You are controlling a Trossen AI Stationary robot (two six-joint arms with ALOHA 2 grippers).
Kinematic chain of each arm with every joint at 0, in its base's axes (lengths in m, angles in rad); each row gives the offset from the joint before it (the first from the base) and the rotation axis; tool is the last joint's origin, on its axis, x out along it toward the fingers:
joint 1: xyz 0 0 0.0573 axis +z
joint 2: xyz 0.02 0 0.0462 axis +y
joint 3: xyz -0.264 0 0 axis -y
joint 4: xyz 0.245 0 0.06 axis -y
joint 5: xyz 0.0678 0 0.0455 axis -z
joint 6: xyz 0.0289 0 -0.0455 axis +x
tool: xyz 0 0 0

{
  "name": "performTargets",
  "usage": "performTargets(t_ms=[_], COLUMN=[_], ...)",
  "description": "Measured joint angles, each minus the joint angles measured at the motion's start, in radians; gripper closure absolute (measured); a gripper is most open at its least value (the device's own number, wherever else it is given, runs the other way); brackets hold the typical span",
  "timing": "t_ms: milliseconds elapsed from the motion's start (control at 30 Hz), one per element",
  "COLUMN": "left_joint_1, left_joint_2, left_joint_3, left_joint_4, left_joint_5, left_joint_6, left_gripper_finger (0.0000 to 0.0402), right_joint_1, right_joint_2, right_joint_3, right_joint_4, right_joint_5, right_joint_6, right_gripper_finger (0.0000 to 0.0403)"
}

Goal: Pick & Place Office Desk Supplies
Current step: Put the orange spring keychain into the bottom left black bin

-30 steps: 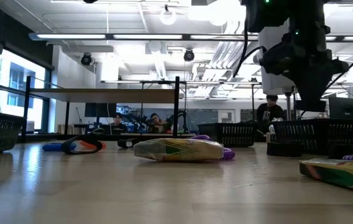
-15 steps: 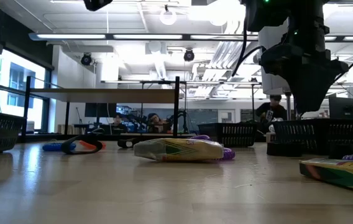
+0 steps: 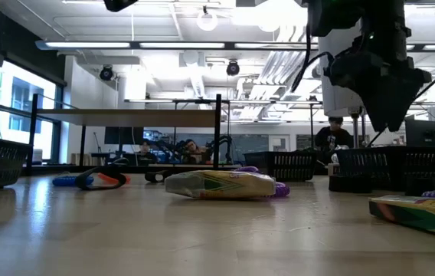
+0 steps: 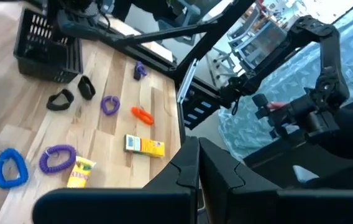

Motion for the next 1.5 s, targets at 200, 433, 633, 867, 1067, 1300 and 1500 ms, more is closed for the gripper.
performTargets(t_ms=[200,433,633,867,1067,1300,1500], left_joint_1=[-0.017,-0.087,-0.135,-0.122,-0.079,0.004,0.104], left_joint_2=[-0.011,-0.002,0.060,0.072,0.082,0.134,0.221], left_joint_3=[0.013,0.269,0.497,0.528,0.528,0.528,0.528], left_joint_4=[0.040,-0.279,-0.545,-0.862,-1.023,-1.174,-1.215], left_joint_5=[0.002,-0.204,-0.407,-0.569,-0.545,-0.462,-0.394], left_joint_6=[0.212,0.403,0.406,0.365,0.156,-0.001,-0.085], left_gripper_finger=[0.0401,0.0401,0.0401,0.0401,0.0401,0.0352,0.0267], right_joint_1=[0.022,0.144,0.264,0.377,0.428,0.408,0.374], right_joint_2=[-0.129,-0.291,-0.340,-0.330,-0.320,-0.319,-0.319], right_joint_3=[0.046,0.051,0.051,0.051,0.051,0.051,0.051], right_joint_4=[-0.011,0.029,0.090,0.188,0.219,0.219,0.219], right_joint_5=[0.080,0.186,0.255,0.360,0.403,0.439,0.430], right_joint_6=[0.030,0.107,0.115,0.105,0.084,0.059,0.025], right_gripper_finger=[0.0222,0.0222,0.0222,0.0222,0.0222,0.0222,0.0222])
